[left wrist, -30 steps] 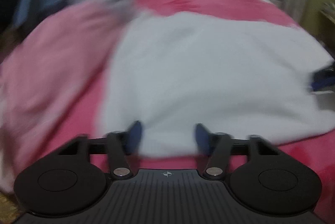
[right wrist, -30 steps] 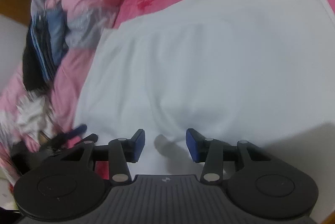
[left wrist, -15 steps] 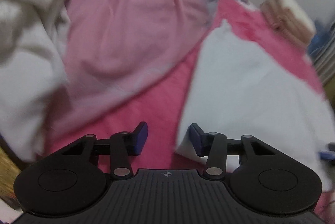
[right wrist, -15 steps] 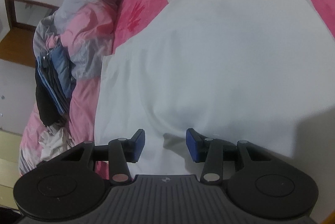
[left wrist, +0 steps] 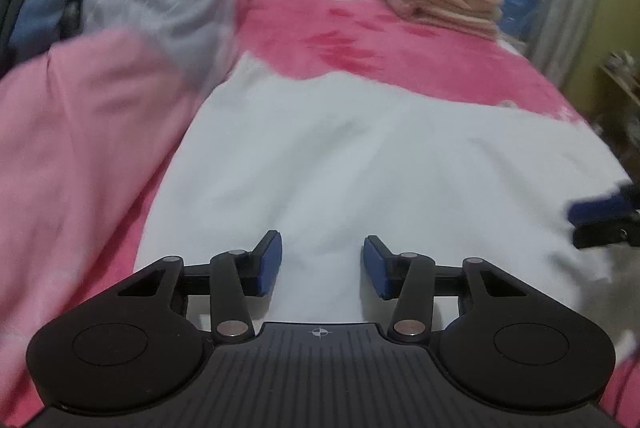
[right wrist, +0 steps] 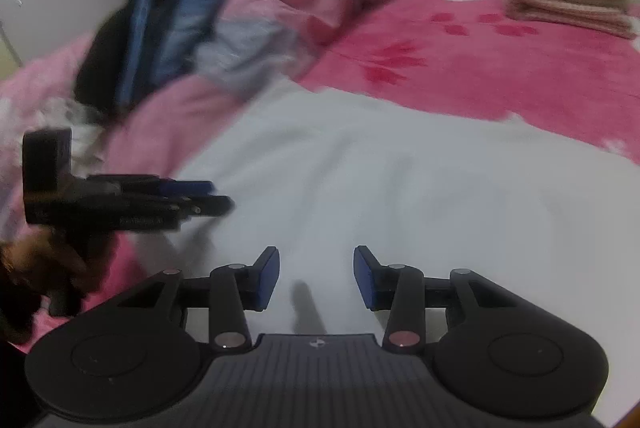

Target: Fold clothes

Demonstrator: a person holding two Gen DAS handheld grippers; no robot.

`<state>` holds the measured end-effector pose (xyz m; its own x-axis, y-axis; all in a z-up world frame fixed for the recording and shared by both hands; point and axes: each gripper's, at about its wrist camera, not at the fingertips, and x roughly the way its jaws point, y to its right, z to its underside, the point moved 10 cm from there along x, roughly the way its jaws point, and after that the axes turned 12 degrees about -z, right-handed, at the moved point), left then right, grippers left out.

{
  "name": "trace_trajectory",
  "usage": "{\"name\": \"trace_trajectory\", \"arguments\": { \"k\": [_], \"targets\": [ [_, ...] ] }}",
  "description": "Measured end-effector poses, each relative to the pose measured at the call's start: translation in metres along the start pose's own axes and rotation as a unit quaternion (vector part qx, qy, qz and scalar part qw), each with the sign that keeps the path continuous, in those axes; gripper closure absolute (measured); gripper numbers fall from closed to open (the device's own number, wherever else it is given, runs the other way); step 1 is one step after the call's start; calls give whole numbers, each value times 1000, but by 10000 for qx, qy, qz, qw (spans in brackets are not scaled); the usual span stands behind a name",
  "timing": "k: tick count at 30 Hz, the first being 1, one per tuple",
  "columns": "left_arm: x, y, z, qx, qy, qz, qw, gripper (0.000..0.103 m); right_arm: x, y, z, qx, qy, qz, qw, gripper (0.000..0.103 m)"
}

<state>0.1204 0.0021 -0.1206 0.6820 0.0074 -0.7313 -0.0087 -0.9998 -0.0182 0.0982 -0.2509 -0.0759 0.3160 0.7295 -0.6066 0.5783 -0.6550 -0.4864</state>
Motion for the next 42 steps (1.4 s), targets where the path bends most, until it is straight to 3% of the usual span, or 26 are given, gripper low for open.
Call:
{"name": "trace_trajectory", "arguments": {
  "k": [1,4,6,9,13,16,18,19,21,22,24,30,32,34,36,39,42],
  "targets": [
    [-2,-3,0,-57,34,40,10000,57,-11,17,9,159,52,208,9996,61],
    [-3,-9,1,-26,112,144,9998,59,-67,74,36,949,561,643,9918,85],
    [2,-11,-1,29,153,150,9998,58,-103,101,47,1433,907,874,9816,93],
    [6,-6,-2,99,213,66,9997,57,-122,103,38,1206,1036,1474,9762,88],
    [4,0,-2,181,272,-31,9995,55,-81,63,6,439,932,840,9911,89],
    [3,0,-1,229,281,-57,9993,55,-52,63,2,-76,558,739,9957,89],
    [3,-1,-1,198,280,-45,9994,55,-63,103,6,158,600,1142,9915,91],
    [3,-1,-1,186,280,-40,9994,55,-71,122,8,357,698,1252,9890,98],
    [3,-1,0,169,283,-30,9995,55,-104,156,11,1036,1158,1460,9770,100],
    [3,-1,0,182,288,-27,9994,54,-119,166,12,1169,1296,1730,9693,99],
    [3,0,0,202,300,-15,9993,54,-134,163,7,1166,1486,1842,9646,95],
    [5,3,-2,229,344,-17,9991,51,-98,137,-5,1067,1501,1190,9757,95],
    [3,3,-4,238,330,-18,9992,51,-108,166,7,1474,1545,1591,9639,103],
    [-1,2,-6,246,334,-29,9991,51,-129,183,15,1954,1870,1667,9482,103],
    [-6,-1,-11,252,387,-91,9989,50,-149,174,10,1822,2112,1855,9422,95],
    [-5,0,-25,314,475,-165,9982,49,-139,144,-6,1485,2144,1451,9544,92],
    [5,9,-43,520,571,-92,9970,48,-102,117,-17,1160,1781,945,9726,87]
  ]
}}
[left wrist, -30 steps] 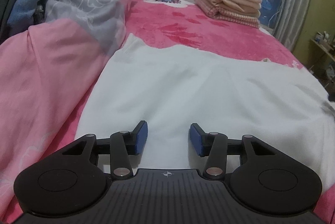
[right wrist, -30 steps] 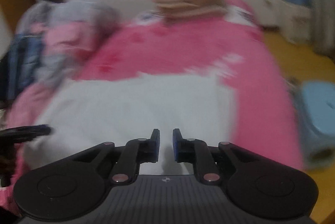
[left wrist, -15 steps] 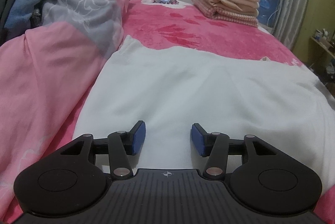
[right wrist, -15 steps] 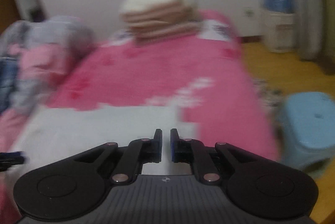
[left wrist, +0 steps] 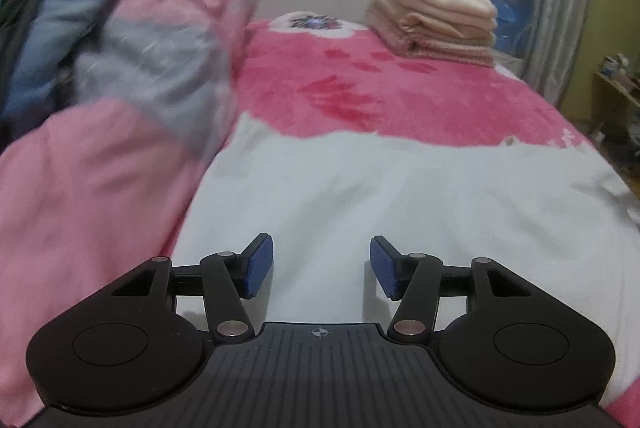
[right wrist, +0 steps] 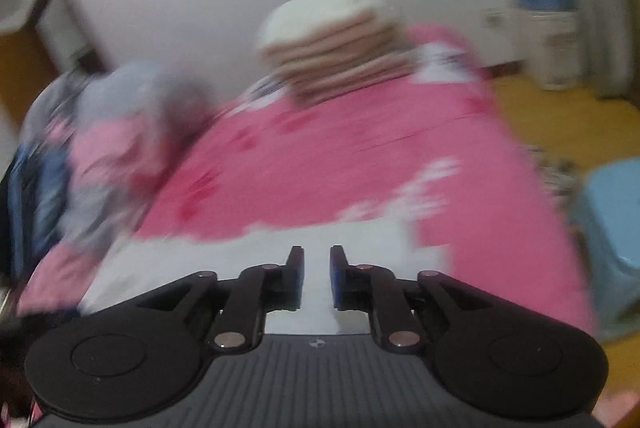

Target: Fold clothes

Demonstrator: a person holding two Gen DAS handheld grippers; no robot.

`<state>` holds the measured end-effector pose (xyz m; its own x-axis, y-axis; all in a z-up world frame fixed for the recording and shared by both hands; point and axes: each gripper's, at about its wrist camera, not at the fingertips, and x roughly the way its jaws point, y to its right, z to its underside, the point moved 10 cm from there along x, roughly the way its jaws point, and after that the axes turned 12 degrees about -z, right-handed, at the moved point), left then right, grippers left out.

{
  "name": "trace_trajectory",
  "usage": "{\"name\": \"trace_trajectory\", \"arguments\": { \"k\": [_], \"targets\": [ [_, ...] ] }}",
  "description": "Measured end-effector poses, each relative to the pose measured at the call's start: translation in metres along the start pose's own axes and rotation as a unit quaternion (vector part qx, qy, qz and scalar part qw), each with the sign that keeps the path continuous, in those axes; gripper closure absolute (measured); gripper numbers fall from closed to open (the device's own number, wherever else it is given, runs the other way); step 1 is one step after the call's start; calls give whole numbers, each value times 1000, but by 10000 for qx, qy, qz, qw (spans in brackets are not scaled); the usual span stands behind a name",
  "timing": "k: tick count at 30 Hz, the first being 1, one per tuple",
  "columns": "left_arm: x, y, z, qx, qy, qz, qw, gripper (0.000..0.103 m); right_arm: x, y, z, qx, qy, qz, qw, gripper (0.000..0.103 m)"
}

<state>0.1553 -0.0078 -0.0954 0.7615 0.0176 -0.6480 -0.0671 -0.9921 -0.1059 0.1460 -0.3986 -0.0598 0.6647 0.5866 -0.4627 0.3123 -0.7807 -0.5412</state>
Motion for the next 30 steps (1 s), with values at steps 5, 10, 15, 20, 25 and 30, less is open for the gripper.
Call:
{"name": "trace_trajectory", "arguments": {
  "k": [5,10,15,20,25,30],
  "targets": [
    [55,-14,-13,-95,-202,-371,9991,44,48,9,29,223,-641,68,9977,87],
    [68,-32,-20,-587,-336,-162,9976,41,25,16,19,535,-339,135,9979,84],
    [76,-31,-24,-421,-275,-210,9985,37,30,14,18,167,-442,374,9982,79],
    [63,-38,-32,-764,-304,-108,9966,36,28,28,13,756,-259,486,9956,82],
    [24,-22,-37,-676,-108,184,9975,36,19,-14,14,385,-364,-20,9986,81],
    [39,25,-23,-218,-361,588,9974,36,55,-14,34,740,-755,-528,9930,81]
  ]
}}
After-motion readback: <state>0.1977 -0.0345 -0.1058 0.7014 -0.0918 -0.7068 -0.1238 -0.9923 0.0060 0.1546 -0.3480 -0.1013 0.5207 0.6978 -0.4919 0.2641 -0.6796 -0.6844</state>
